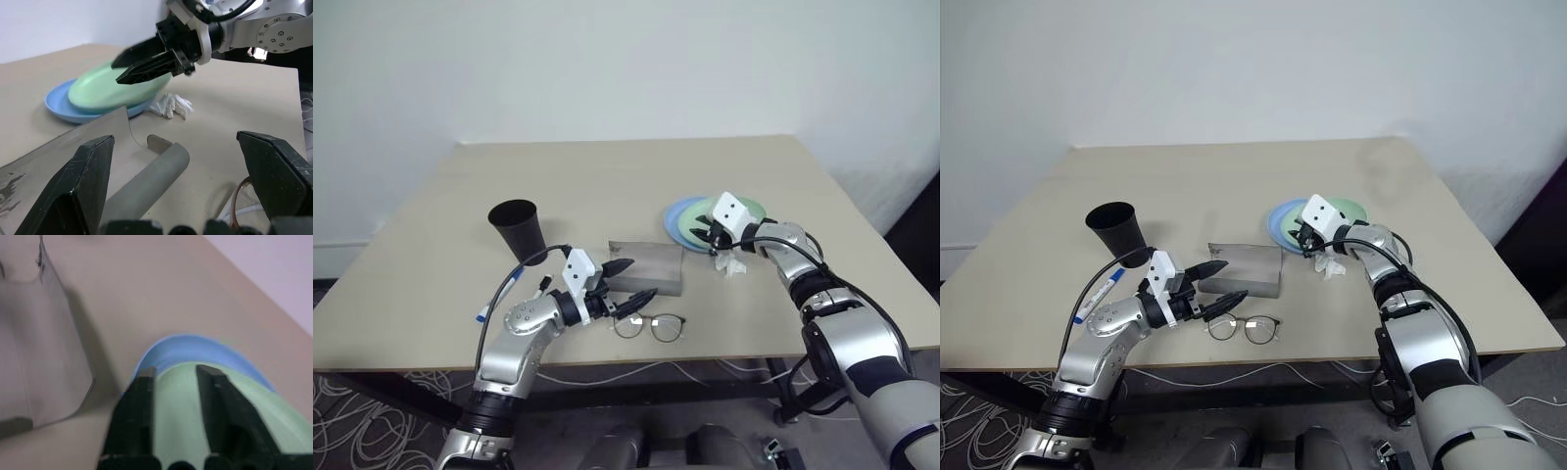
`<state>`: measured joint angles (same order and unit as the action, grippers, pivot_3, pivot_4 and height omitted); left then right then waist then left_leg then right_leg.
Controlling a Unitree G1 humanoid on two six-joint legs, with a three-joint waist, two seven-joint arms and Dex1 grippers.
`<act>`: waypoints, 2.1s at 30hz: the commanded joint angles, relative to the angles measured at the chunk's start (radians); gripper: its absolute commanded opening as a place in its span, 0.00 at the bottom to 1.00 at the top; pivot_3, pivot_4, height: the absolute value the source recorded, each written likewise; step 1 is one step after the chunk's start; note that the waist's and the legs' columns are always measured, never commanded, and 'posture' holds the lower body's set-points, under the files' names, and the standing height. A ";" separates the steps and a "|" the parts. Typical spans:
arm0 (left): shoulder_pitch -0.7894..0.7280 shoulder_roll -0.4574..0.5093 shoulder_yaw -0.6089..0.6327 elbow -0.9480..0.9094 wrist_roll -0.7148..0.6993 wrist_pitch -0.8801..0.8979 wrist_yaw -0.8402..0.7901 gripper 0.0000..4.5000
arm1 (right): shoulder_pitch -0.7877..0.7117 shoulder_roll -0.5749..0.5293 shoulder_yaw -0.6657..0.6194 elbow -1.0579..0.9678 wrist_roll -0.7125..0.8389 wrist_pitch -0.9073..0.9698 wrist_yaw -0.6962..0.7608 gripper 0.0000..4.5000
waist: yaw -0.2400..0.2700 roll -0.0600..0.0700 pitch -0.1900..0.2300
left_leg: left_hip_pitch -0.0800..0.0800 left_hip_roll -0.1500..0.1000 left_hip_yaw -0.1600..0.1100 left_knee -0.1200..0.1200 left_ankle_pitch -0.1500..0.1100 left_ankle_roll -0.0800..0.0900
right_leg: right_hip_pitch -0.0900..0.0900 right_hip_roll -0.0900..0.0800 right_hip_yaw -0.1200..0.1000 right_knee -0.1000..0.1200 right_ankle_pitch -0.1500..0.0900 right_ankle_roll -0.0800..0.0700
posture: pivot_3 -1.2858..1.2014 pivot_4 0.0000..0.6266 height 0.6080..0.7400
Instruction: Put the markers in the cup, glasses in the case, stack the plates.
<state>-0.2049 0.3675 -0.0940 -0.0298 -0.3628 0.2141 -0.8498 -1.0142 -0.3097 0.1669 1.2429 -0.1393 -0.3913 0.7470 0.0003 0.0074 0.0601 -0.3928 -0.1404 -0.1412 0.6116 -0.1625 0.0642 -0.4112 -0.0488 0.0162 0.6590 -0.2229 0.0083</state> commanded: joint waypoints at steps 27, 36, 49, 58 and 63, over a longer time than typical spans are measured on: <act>-0.059 -0.013 -0.002 0.024 0.002 -0.028 -0.031 0.95 | 0.425 -0.186 -0.104 -0.801 0.143 0.570 0.118 0.99 | 0.003 0.001 0.000 | -0.002 0.000 0.000 0.000 0.000 0.000 | 0.000 -0.002 0.001 0.000 -0.001 0.000 | 0.52 0.00 0.98; -0.068 -0.019 -0.001 0.035 0.007 -0.034 -0.038 0.95 | 0.403 -0.140 -0.113 -0.744 0.147 0.772 -0.014 0.99 | 0.004 0.001 0.000 | -0.003 0.000 0.000 0.000 0.000 0.000 | 0.000 -0.003 0.000 -0.001 -0.001 0.000 | 0.52 0.00 0.98; -0.061 -0.017 0.005 0.029 0.011 -0.032 -0.032 0.95 | 0.391 -0.137 -0.107 -0.754 0.176 0.827 -0.009 0.43 | 0.004 0.001 0.000 | -0.004 0.000 0.000 0.000 0.000 0.000 | 0.000 -0.003 -0.001 -0.002 -0.001 0.000 | 0.52 0.00 0.98; -0.058 -0.018 0.004 0.027 0.011 -0.030 -0.031 0.95 | 0.430 -0.179 -0.088 -0.846 0.187 0.785 0.074 0.01 | 0.003 0.000 0.000 | -0.004 0.000 0.000 0.000 0.000 0.000 | 0.000 -0.003 -0.001 -0.002 -0.001 0.000 | 0.52 0.00 0.98; -0.057 -0.016 0.006 0.026 0.009 -0.029 -0.033 0.95 | 0.445 -0.224 -0.093 -0.937 0.240 0.729 0.196 0.01 | 0.003 0.000 0.001 | -0.005 0.000 0.000 0.001 0.000 0.001 | 0.000 -0.004 -0.002 -0.003 -0.001 0.001 | 0.52 0.00 0.98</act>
<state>-0.2460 0.3485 -0.1002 0.0224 -0.3505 0.2022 -0.8822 -0.5538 -0.5133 0.0938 0.3648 0.0646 0.3733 0.9053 0.0036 0.0078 0.0606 -0.3980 -0.1403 -0.1413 0.6121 -0.1629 0.0649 -0.4112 -0.0528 0.0144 0.6554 -0.2244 0.0095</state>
